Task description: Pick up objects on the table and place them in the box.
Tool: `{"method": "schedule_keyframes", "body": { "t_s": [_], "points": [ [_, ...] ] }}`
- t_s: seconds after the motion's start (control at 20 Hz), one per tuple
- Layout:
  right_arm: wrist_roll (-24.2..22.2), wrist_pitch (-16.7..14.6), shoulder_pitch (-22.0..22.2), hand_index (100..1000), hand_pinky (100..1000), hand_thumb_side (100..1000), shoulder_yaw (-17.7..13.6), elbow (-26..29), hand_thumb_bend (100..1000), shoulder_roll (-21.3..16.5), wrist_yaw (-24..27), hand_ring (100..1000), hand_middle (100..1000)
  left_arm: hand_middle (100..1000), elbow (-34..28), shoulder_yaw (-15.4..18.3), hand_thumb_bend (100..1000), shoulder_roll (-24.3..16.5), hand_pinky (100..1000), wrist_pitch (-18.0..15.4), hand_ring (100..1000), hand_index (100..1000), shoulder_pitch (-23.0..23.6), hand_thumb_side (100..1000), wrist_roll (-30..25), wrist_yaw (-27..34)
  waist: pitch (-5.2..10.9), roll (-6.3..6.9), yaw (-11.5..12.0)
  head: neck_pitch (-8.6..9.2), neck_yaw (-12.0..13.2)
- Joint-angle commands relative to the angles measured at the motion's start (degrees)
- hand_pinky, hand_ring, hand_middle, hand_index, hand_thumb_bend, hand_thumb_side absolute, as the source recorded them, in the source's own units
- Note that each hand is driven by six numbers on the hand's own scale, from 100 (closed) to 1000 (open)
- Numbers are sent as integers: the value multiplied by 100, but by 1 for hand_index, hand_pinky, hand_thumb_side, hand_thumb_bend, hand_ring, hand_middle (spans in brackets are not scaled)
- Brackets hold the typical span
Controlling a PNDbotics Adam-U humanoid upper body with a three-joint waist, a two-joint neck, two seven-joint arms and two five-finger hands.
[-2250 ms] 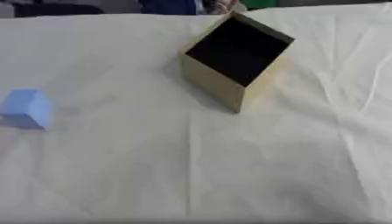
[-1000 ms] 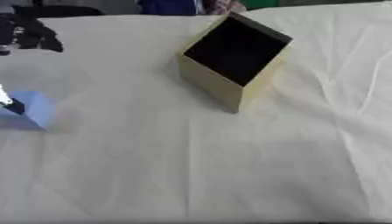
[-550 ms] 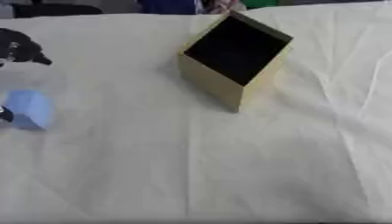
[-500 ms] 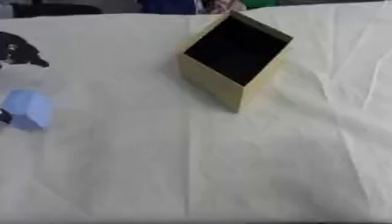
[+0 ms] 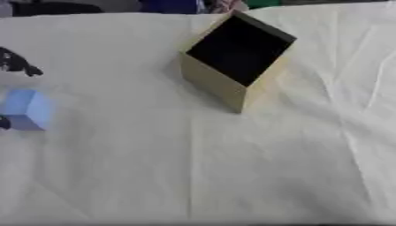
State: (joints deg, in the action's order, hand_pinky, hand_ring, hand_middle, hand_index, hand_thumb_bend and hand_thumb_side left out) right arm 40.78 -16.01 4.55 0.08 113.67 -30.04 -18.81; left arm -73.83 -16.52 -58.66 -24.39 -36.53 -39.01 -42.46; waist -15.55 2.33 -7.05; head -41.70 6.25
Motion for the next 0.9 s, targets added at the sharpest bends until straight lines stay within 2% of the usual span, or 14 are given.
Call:
{"method": "schedule_keyframes", "body": {
  "t_s": [0.05,0.2,0.35,0.55,0.8,0.85,0.9],
  "points": [
    [6,-1,-21,718,638,808,-23,93,100,-72,-34,770,585,802,-67,138,736,-242,957,-93,925,981,-59,597,-674,100,66,-7,-9,62,19],
    [9,-4,-19,718,638,808,-21,93,100,-53,-44,770,585,788,-66,80,720,-178,951,304,915,965,-64,604,-753,202,55,-10,-29,72,35],
    [12,-3,-17,718,638,809,-18,93,100,-41,-52,770,585,785,-19,60,695,-132,949,524,907,950,-105,596,-733,177,49,-11,-40,79,46],
    [17,0,-20,718,638,809,-15,93,100,-29,-56,770,585,776,55,46,679,-93,946,580,895,935,-138,560,-668,-11,41,-7,-47,93,58],
    [19,5,-22,718,638,809,-12,93,100,-21,-60,770,585,774,210,36,675,-41,945,518,894,931,-161,556,-618,-188,37,-3,-49,102,64],
    [21,5,-24,718,639,809,-14,93,100,-16,-59,771,585,757,241,19,635,-27,933,505,877,887,-151,509,-625,-214,35,-2,-57,106,67],
    [24,6,-24,718,639,809,-17,93,100,-11,-59,771,585,752,274,2,622,-11,931,491,873,878,-145,504,-633,-241,35,-2,-63,111,68]
  ]
}}
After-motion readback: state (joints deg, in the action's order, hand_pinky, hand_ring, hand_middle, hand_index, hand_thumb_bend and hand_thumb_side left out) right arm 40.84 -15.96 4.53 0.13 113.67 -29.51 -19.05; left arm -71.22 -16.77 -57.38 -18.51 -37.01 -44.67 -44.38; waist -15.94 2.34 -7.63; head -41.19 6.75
